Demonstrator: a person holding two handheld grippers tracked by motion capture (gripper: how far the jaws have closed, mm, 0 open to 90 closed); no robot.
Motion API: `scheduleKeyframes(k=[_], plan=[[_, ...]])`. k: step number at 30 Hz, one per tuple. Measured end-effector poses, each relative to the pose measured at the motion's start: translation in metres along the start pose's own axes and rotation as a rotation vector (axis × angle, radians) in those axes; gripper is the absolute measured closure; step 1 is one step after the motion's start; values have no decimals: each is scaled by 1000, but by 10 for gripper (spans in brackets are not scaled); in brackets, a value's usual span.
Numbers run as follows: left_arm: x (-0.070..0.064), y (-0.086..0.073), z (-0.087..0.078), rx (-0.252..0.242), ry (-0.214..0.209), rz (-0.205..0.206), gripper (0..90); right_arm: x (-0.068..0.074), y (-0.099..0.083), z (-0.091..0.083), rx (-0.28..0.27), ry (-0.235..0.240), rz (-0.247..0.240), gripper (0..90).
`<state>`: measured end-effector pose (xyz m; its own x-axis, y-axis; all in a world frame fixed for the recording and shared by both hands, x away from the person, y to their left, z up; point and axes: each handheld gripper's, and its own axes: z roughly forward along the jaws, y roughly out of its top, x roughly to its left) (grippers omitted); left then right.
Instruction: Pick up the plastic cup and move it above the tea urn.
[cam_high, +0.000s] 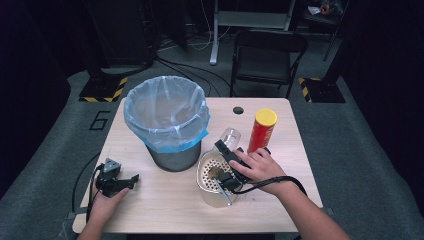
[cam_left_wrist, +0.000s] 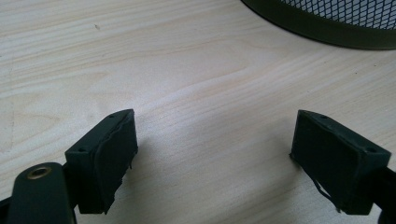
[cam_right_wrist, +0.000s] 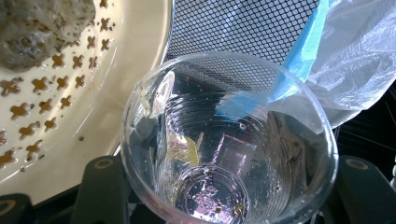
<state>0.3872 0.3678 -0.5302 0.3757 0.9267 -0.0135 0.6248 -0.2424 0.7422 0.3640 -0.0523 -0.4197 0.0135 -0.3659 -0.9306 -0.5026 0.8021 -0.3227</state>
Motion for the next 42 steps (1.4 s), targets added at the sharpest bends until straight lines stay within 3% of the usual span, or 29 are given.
scheduleKeyframes(k=[6, 12, 15, 16, 17, 25, 28, 29, 31, 34, 36, 42], plan=[[0, 0, 0, 0, 0, 0, 139, 0, 0, -1, 3, -11, -17, 383], [0, 0, 0, 0, 0, 0, 139, 1, 0, -1, 8, -25, -65, 382], [0, 0, 0, 0, -1, -3, 139, 2, 0, -1, 9, -44, -127, 381], [0, 0, 0, 0, -1, -3, 139, 2, 0, -1, 9, -44, -127, 381], [0, 0, 0, 0, 0, 1, 139, 2, 1, 0, -1, 19, -164, 381], [0, 0, 0, 0, 0, 0, 139, 2, -1, 1, -3, 10, -162, 379], [0, 0, 0, 0, 0, 1, 139, 1, -1, 1, -3, 13, -134, 380], [0, 0, 0, 0, 0, 1, 139, 1, -2, 1, 9, -19, -104, 380], [0, 0, 0, 0, -3, -3, 139, 0, -3, 0, 14, -31, -115, 380], [0, 0, 0, 0, 0, -1, 139, 2, -4, 2, 9, -29, -89, 380], [0, 0, 0, 0, 0, 1, 139, 1, -4, 1, 15, -21, -98, 380], [0, 0, 0, 0, 0, 0, 139, 3, -5, 2, 14, -46, -63, 379]])
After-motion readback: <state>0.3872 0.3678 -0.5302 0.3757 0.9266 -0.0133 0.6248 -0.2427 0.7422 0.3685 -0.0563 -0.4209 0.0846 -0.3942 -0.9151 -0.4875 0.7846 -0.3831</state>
